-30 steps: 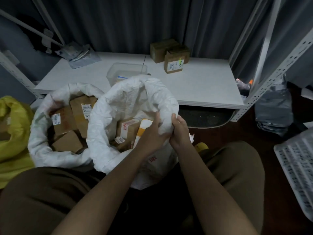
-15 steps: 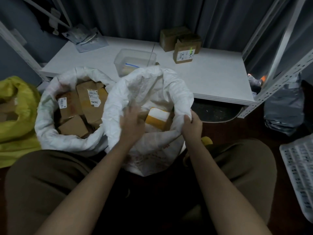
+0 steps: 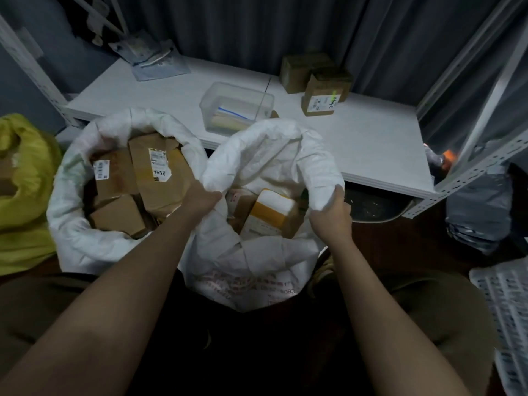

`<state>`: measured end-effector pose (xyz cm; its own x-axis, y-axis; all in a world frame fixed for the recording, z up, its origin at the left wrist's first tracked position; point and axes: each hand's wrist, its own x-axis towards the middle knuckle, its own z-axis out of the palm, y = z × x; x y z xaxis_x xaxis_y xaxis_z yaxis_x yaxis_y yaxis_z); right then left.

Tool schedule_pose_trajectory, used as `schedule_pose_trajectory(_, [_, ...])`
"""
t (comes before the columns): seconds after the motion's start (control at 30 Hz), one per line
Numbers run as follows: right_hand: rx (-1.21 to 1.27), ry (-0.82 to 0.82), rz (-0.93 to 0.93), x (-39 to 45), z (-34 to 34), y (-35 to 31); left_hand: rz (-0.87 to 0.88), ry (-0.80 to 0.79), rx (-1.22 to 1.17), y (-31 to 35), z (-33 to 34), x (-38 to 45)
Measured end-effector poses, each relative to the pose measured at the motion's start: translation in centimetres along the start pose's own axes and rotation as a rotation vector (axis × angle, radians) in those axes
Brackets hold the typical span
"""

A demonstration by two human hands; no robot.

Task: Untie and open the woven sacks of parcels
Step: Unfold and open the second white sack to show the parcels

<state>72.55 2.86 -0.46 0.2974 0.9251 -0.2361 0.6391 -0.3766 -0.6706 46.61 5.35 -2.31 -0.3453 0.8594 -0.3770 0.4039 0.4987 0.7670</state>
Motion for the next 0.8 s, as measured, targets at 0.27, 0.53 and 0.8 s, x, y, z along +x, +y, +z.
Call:
schedule_pose_trajectory(0.27, [0.173, 0.108, 0.130, 2.8, 3.3, -0.9, 0.033, -0.079, -0.163, 1.6, -0.8, -0.6])
schedule_pose_trajectory(0.53, [0.757, 0.430, 0.321, 4.6, -1.7, 3.9, -0.142, 0.263, -0.367, -3.0, -8.3, 1.4])
schedule_pose_trajectory(0.8, [0.549, 0.293, 0.257, 3.0, -2.2, 5.9, -0.079, 0.133, -0.191, -3.3, -7.6, -0.8])
